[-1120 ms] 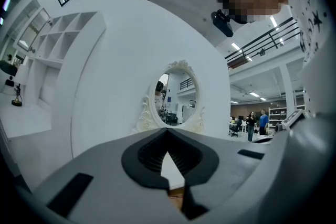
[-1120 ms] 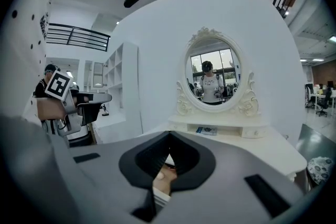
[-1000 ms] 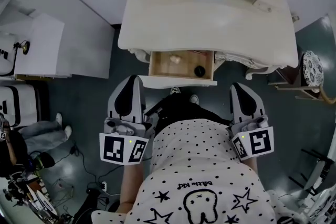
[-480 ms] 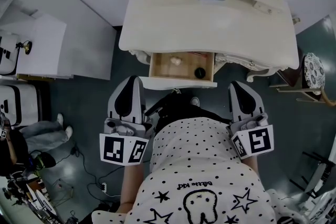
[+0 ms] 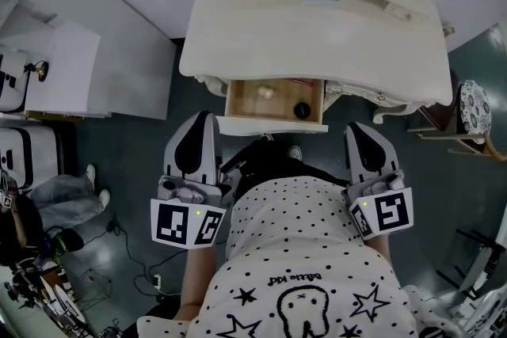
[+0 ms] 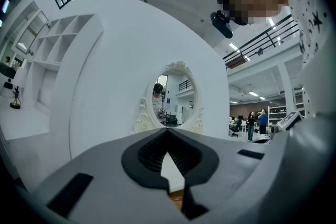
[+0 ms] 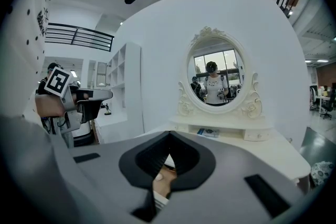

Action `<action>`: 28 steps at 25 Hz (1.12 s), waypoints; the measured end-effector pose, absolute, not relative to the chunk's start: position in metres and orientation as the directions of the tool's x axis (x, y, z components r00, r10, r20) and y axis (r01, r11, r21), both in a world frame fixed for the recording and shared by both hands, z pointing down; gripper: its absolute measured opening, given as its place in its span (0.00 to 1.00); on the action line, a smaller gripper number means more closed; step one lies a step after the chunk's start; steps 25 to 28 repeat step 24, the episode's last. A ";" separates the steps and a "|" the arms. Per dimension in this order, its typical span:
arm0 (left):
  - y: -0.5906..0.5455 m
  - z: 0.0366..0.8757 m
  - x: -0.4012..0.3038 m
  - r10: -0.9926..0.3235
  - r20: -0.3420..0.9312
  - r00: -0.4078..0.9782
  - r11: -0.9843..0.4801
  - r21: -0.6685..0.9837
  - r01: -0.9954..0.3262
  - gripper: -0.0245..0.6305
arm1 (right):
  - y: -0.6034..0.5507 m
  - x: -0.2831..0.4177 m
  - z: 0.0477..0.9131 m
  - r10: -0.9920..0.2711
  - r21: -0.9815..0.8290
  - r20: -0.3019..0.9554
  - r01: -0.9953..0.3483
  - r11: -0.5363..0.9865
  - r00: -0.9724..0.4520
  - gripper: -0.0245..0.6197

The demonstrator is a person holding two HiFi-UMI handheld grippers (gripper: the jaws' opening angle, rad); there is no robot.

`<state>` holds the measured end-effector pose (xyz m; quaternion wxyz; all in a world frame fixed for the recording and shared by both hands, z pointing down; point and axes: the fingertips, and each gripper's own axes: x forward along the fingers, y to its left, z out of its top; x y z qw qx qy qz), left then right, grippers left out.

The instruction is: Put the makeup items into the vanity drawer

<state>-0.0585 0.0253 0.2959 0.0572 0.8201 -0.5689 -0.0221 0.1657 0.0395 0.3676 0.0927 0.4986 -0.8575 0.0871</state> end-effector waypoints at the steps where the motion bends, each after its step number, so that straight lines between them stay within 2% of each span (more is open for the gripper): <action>1: 0.024 0.296 -0.057 -0.935 0.030 0.353 -0.347 0.119 -0.930 0.03 | 0.039 0.166 0.368 -0.838 -0.057 0.247 -0.871 0.488 -0.486 0.05; 28: 0.014 0.298 -0.054 -0.931 0.035 0.363 -0.356 0.123 -0.926 0.03 | 0.029 0.168 0.369 -0.836 -0.066 0.253 -0.871 0.486 -0.486 0.05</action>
